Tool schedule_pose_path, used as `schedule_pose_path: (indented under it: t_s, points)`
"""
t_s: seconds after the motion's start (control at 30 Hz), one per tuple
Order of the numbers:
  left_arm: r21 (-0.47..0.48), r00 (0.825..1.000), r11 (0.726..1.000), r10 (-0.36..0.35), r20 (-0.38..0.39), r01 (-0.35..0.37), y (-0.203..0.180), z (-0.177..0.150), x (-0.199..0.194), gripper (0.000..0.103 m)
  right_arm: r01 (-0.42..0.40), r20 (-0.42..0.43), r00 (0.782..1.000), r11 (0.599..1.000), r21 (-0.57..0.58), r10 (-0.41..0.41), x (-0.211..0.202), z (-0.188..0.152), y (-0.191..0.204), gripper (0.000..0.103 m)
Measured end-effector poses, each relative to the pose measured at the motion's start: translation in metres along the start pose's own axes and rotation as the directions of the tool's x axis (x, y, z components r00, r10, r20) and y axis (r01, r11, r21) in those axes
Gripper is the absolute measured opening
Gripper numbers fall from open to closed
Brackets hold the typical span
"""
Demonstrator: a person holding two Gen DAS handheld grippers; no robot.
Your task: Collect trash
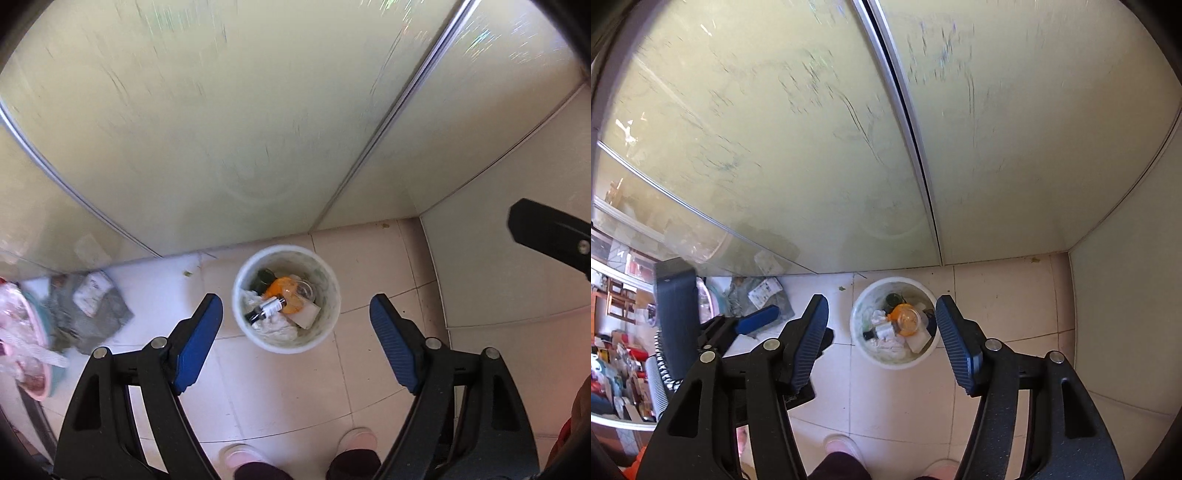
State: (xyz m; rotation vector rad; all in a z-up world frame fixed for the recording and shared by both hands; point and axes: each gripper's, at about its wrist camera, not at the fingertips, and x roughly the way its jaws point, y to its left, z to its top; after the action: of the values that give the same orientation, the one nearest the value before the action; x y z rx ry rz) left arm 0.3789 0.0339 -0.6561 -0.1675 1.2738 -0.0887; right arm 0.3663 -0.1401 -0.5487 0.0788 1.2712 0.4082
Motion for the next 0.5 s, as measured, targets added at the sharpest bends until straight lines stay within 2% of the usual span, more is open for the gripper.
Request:
schedule_pose_path:
  t_s: [0.07, 0.13, 0.27, 0.37, 0.5]
  points:
    - [0.01, 0.999, 1.0, 0.022, 0.039, -0.022, -0.005, 0.005, -0.039, 0.082, 0.0, 0.005, 1.0, 1.0, -0.01, 0.001, -0.023, 0.005, 0.008, 0.057]
    - [0.007, 0.996, 1.0, 0.015, 0.085, -0.015, -0.01, 0.011, -0.083, 0.082, 0.006, 0.018, 1.0, 1.0, -0.026, -0.005, -0.049, 0.011, 0.017, 0.057]
    - [-0.01, 0.981, 1.0, 0.025, 0.191, -0.024, -0.024, 0.026, -0.189, 0.082, 0.014, 0.074, 0.997, 0.997, -0.074, -0.008, -0.127, 0.024, 0.038, 0.057]
    - [-0.033, 0.96, 0.999, 0.032, 0.279, -0.024, -0.037, 0.032, -0.271, 0.082, 0.006, 0.135, 0.991, 0.995, -0.101, 0.008, -0.194, 0.032, 0.052, 0.057]
    - [-0.071, 0.913, 0.997, 0.058, 0.403, -0.032, -0.059, 0.03, -0.386, 0.082, -0.023, 0.228, 0.972, 0.991, -0.132, 0.053, -0.29, 0.037, 0.069, 0.057]
